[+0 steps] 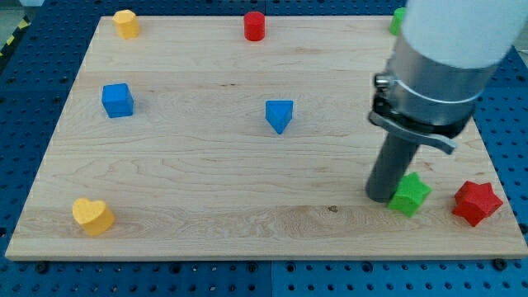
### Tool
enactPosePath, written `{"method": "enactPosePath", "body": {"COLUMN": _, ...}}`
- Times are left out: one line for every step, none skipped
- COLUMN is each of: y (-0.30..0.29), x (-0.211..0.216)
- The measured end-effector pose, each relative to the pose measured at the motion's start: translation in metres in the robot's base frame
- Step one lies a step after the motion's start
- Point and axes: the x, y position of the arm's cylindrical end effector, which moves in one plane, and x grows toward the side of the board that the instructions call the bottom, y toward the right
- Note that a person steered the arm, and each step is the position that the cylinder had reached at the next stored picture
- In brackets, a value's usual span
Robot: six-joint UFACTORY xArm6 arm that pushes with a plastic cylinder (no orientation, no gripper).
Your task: Move blue cube towards center
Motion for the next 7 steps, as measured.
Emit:
{"method": "enactPosePath", "body": {"y": 0.033, "x": 0.004}}
{"method": "enactPosePath", "body": {"y": 0.035, "x": 0.006}}
{"method": "enactPosePath", "body": {"y": 0.001, "x": 0.006}}
{"method": "enactPosePath", "body": {"y": -0.068, "x": 0.006}}
{"method": "enactPosePath", "body": {"y": -0.123, "x": 0.005}}
{"method": "enactPosePath", "body": {"y": -0.173, "x": -0.026}}
{"method": "enactPosePath", "body": {"y": -0.247, "x": -0.045}}
